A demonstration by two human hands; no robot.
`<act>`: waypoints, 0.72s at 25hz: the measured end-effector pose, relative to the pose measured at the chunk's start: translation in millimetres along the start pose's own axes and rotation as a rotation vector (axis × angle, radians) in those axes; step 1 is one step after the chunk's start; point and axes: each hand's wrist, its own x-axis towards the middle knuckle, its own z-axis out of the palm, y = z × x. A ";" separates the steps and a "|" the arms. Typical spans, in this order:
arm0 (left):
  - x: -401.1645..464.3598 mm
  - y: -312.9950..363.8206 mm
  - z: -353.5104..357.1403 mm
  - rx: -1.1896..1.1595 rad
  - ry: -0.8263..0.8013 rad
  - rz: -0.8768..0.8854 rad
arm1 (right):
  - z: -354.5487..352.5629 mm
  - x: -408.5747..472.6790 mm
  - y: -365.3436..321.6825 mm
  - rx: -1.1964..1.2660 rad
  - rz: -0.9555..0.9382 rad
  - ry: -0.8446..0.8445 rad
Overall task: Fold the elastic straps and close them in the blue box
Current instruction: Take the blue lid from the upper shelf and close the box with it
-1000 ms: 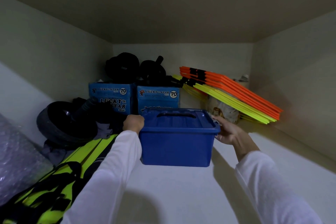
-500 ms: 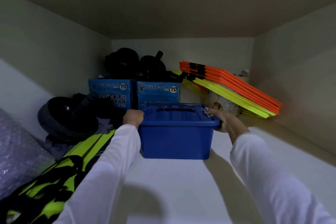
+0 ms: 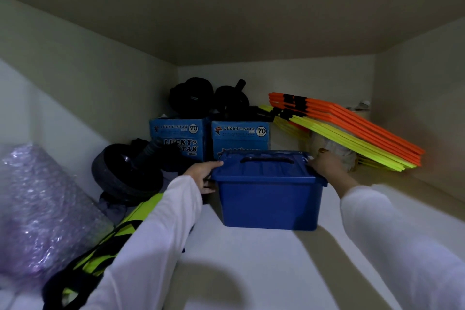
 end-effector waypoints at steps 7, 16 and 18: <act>16.8 8.4 13.4 0.245 0.213 0.177 | 3.2 3.5 5.2 -0.015 -0.005 0.059; 6.5 9.5 31.1 0.912 0.454 0.456 | 7.4 2.7 7.1 0.040 -0.013 0.102; 5.3 11.0 29.9 0.946 0.434 0.478 | 7.9 3.0 6.1 0.037 0.011 0.106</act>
